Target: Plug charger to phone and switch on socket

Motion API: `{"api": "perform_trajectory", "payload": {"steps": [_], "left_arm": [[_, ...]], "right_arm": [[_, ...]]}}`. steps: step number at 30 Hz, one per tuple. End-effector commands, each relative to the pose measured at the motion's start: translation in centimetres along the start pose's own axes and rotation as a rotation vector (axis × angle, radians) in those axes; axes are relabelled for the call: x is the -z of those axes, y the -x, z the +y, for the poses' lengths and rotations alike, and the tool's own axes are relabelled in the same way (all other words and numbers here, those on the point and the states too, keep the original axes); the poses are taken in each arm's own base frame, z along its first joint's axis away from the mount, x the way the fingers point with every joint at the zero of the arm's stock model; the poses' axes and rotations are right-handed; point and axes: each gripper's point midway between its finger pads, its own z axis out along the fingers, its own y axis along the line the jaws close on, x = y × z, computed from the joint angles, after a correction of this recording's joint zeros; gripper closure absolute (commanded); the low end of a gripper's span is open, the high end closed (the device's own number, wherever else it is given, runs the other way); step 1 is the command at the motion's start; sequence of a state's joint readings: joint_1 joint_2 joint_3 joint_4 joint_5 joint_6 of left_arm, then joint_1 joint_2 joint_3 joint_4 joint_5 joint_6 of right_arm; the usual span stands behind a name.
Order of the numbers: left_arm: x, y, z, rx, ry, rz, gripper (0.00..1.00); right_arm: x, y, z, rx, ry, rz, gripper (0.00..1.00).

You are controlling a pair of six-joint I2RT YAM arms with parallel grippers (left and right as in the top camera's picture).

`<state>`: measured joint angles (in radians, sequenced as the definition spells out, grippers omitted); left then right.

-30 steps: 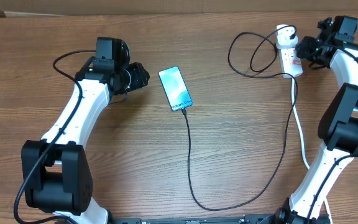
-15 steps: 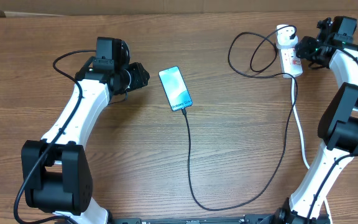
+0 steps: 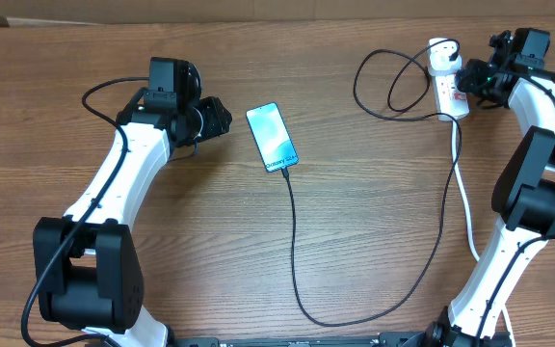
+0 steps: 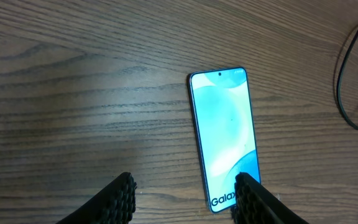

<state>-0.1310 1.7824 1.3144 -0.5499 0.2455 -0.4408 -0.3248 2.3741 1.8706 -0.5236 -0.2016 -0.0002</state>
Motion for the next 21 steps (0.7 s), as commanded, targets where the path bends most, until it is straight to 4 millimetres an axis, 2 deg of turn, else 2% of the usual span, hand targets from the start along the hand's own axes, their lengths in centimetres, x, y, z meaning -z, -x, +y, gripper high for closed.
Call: {"api": "perform_trajectory", "payload": {"steps": [1,21], "left_arm": [[0.3,0.1,-0.4,-0.026,-0.001,-0.012,0.51],[0.3,0.1,-0.4,-0.026,-0.001,-0.012,0.52]], "right_arm": [[-0.7,-0.6,-0.1,0.001,-0.009,0.013,0.48],[-0.7,0.5,0.0,0.011,-0.005,-0.032,0.47]]}}
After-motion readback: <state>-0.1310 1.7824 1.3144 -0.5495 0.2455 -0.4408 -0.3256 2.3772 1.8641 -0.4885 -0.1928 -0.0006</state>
